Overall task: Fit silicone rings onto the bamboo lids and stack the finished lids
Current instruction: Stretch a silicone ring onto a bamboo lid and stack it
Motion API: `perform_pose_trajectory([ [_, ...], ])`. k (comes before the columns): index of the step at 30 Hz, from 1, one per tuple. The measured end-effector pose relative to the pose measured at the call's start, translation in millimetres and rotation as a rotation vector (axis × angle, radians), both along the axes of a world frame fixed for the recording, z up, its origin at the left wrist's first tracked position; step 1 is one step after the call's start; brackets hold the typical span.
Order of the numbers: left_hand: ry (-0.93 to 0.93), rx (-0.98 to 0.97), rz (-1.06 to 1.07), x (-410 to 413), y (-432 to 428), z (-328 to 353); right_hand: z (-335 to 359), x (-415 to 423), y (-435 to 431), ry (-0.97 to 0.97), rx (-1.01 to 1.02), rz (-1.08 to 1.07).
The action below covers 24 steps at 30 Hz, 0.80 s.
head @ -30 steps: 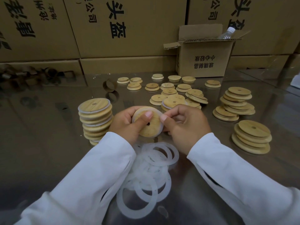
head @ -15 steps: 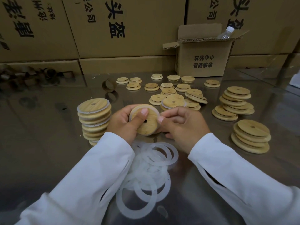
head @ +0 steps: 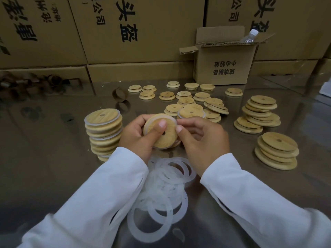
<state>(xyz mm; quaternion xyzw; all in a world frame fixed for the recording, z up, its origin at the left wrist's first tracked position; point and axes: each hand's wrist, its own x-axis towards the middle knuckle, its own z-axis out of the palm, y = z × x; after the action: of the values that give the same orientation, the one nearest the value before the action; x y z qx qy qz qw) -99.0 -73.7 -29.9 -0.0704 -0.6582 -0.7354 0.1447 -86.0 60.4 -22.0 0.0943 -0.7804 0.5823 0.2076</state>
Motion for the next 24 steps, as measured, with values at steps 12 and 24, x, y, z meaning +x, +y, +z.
perform_pose_trajectory([
  [12,-0.009,-0.032,0.012,0.5,-2.5,1.6,7.2,-1.8,2.1,-0.194,-0.092,0.088],
  [24,-0.256,0.452,-0.118,3.4,3.8,13.2,12.1,4.3,3.0,-0.236,-0.267,0.227],
])
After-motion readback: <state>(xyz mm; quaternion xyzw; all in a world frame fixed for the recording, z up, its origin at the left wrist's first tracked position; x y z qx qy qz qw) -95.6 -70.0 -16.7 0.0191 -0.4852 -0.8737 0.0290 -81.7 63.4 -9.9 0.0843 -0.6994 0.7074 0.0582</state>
